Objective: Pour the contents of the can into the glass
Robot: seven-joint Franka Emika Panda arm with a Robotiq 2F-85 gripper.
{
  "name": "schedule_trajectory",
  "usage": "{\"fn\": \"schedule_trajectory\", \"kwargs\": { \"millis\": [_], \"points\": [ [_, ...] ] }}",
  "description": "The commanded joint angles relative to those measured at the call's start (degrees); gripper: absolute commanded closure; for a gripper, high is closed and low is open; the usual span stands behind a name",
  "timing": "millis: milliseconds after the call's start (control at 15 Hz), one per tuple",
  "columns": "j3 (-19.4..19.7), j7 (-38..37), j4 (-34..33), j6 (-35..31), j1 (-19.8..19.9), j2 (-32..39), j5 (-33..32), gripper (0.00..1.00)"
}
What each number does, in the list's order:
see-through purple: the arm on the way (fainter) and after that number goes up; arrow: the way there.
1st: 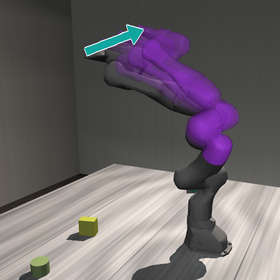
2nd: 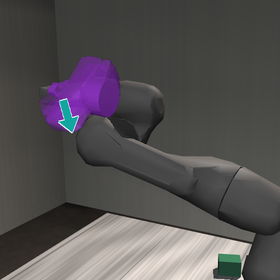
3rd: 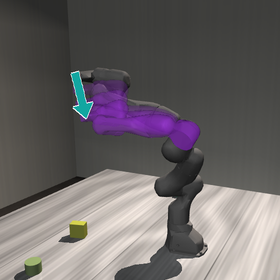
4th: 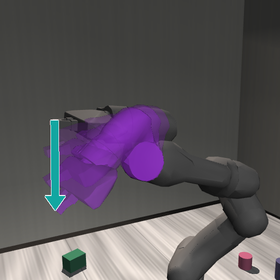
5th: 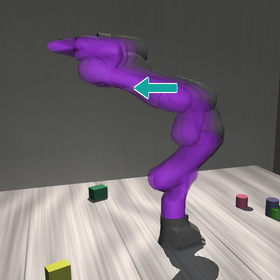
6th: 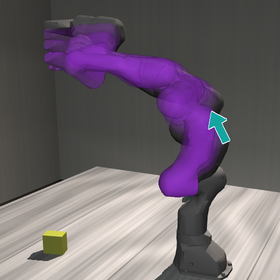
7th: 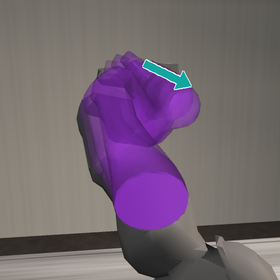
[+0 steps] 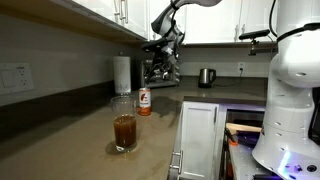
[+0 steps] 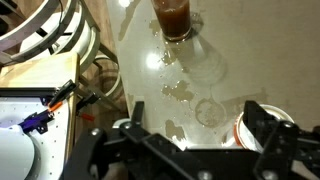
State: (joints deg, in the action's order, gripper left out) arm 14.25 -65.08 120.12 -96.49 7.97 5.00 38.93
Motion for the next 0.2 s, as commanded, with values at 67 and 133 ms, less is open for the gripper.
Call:
{"fn": "schedule_trajectory", "kwargs": {
  "millis": [67,133],
  "points": [
    [-1.68,-4.61,2.31,-2.95,0.12,-3.36,-3.34,0.00],
    [-1.98,-5.98,2.54,-3.43,-0.03,-3.97,-4.46,0.00]
  ]
}}
